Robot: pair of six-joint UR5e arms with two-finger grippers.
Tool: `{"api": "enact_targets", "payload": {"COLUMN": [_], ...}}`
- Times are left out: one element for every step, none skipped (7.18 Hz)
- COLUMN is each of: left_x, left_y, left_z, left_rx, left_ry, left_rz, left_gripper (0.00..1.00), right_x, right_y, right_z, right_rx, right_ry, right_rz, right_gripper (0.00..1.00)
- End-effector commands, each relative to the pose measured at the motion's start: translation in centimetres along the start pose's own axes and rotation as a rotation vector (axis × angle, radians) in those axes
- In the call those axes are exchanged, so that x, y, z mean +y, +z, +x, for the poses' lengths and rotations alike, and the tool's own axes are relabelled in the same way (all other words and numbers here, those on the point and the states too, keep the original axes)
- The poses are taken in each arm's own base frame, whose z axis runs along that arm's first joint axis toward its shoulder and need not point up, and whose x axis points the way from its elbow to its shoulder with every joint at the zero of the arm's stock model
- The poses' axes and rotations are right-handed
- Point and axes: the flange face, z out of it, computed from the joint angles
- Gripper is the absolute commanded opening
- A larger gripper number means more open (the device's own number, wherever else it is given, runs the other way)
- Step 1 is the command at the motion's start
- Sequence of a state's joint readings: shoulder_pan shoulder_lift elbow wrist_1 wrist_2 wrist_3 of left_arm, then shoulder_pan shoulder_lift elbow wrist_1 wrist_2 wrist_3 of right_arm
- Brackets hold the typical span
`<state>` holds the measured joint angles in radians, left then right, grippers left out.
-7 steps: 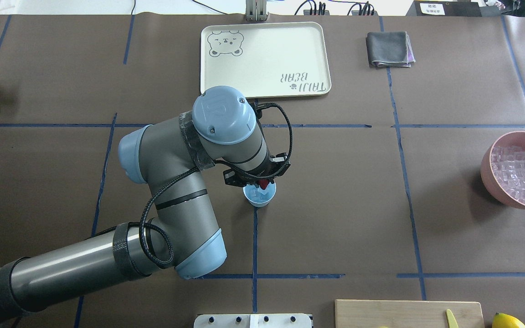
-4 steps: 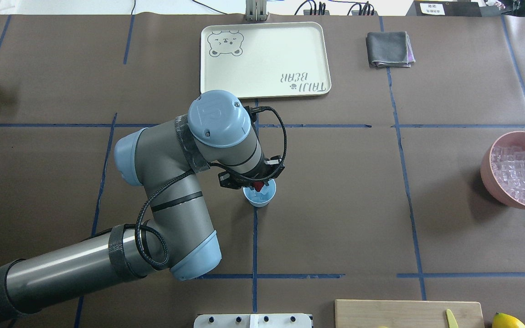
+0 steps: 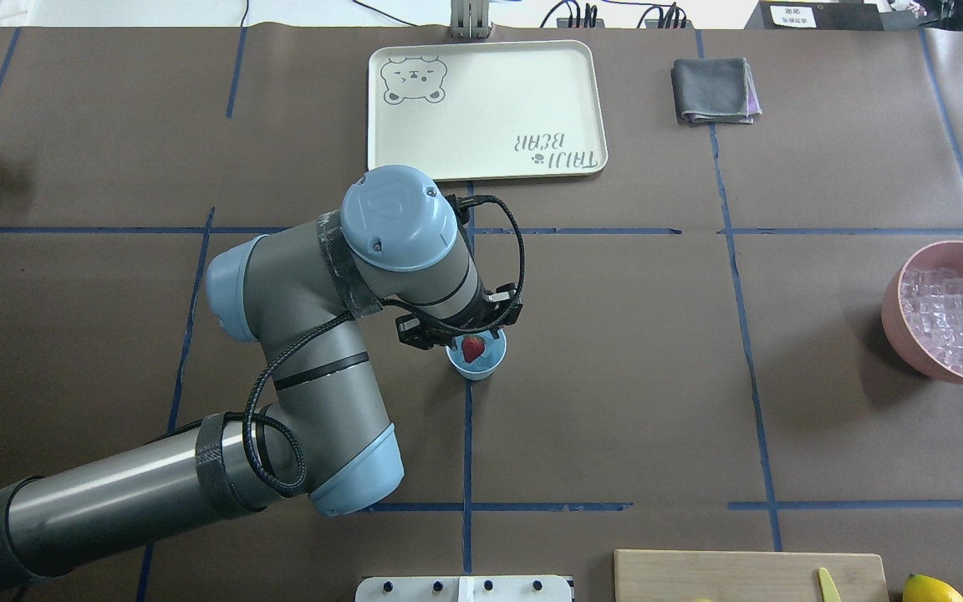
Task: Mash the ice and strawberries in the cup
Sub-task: 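Open the left gripper to drop the strawberry into the cup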
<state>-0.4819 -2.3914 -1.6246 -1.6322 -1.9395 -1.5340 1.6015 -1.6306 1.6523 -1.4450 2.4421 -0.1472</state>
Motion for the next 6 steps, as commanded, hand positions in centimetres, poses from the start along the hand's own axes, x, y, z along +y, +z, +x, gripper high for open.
{"api": "enact_targets", "payload": {"left_x": [0.1,0.2,-0.8,-1.1,-1.8,-4.0], "left_y": [-0.2,-1.0,-2.8,-5.7,-7.4,-8.8], "left_z": [0.0,0.2,-0.3,-1.3,-3.8,-8.0], "left_rx": [0.003,0.015,-0.010,-0.068,-0.118,-0.133], "left_ry": [0.001,0.005,0.003,0.068,0.101,0.131], "left_rz": [0.000,0.002,0.011,0.021,0.028,0.052], "left_gripper": [1.00,1.00,1.00,1.00,1.00,1.00], "right_x": [0.0,0.0,-0.1,0.1,0.3,0.7], "right_y": [0.0,0.0,-0.1,0.0,0.1,0.5], "right_z": [0.0,0.0,-0.1,0.0,0.4,0.9], "right_rx": [0.000,-0.002,-0.002,0.005,0.022,0.075], "right_ry": [0.000,0.004,0.005,0.008,0.008,0.013], "right_rz": [0.000,-0.003,-0.004,-0.008,-0.015,-0.037], "right_gripper": [0.99,0.99,0.99,0.99,0.99,0.99]}}
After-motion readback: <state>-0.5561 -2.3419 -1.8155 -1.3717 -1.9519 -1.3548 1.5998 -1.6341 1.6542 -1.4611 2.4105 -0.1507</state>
